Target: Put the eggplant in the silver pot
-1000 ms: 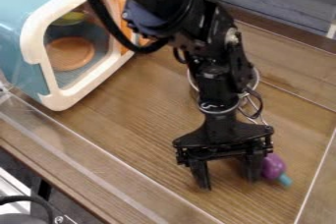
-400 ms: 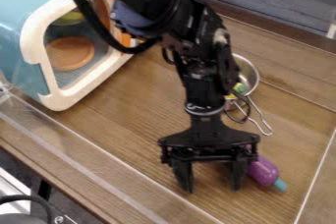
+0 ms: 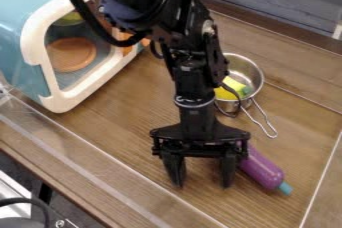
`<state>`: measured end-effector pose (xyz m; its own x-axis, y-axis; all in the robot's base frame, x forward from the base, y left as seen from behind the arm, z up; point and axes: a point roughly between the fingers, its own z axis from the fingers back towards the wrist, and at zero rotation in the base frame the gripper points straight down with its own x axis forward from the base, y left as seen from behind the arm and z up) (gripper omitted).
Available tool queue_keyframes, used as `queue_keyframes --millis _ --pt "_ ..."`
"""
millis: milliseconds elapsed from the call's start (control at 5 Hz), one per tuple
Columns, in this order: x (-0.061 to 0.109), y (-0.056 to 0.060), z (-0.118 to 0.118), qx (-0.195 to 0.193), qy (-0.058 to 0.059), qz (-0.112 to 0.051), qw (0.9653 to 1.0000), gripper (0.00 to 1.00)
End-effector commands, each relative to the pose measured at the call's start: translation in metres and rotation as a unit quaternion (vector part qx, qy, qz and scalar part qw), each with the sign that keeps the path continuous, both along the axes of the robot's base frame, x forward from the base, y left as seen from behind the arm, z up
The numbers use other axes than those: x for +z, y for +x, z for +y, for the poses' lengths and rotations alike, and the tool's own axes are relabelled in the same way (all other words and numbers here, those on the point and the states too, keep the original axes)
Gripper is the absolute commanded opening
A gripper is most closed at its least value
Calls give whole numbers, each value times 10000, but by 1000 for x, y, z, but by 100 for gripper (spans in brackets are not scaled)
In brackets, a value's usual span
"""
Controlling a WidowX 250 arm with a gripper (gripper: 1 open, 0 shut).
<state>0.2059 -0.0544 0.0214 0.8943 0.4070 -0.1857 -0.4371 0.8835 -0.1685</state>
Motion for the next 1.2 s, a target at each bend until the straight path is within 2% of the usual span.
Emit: queue_keyframes --millis 0,400,800,1000 --pt "4 11 3 75 -17 -179 9998 100" --pt "17 22 30 -13 -45 -215 9998 100" --pt "25 11 26 37 -93 -259 9996 100" --pt "27 10 25 133 -96 -277 9995 100"
